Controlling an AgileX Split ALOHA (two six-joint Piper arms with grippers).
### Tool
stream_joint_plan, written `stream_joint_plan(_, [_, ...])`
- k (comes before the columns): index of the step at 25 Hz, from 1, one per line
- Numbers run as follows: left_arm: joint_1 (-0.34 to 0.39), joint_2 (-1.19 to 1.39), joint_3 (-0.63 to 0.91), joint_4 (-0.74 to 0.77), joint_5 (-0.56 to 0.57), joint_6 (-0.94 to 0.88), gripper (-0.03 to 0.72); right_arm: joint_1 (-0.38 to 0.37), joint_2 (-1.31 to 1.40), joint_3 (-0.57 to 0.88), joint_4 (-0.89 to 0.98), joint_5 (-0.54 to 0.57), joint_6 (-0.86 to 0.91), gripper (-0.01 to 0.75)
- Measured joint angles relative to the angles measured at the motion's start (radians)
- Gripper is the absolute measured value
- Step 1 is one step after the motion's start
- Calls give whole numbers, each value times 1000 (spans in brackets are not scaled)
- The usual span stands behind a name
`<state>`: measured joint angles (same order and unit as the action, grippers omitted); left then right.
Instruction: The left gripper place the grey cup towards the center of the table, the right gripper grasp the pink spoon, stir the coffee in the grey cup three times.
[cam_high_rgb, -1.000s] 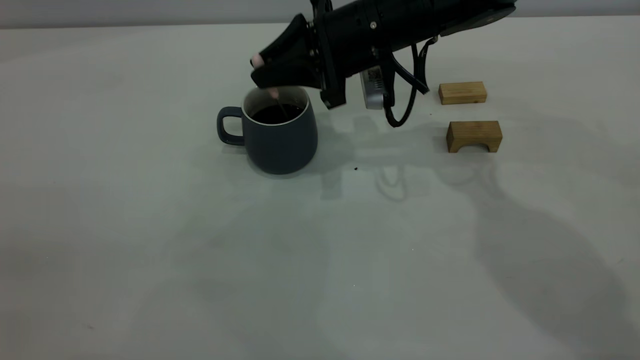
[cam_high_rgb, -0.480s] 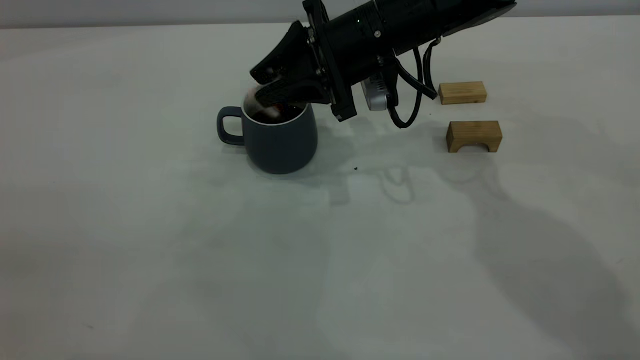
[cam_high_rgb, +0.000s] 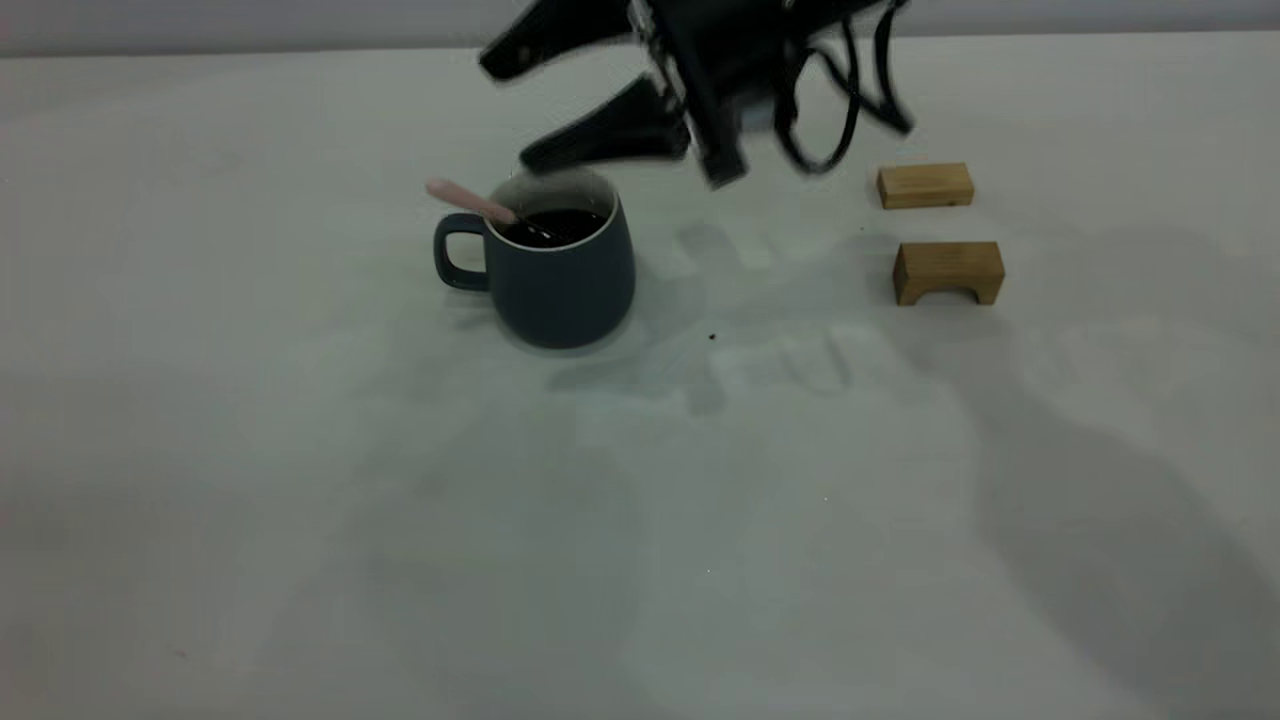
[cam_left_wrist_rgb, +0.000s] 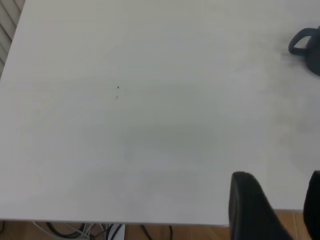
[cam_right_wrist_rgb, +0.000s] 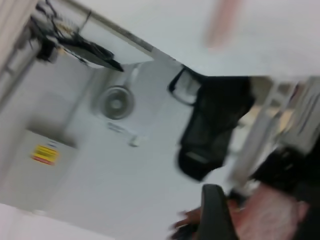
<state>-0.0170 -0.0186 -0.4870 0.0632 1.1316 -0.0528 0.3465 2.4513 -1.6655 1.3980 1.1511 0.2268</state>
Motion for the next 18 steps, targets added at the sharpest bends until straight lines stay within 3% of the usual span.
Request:
stream_joint_plan(6, [0, 0, 0, 0, 0, 0, 341, -6, -219, 0, -289, 21, -184, 558])
stream_joint_plan(18, [0, 0, 0, 0, 0, 0, 341, -6, -615, 0, -721, 66, -234, 555])
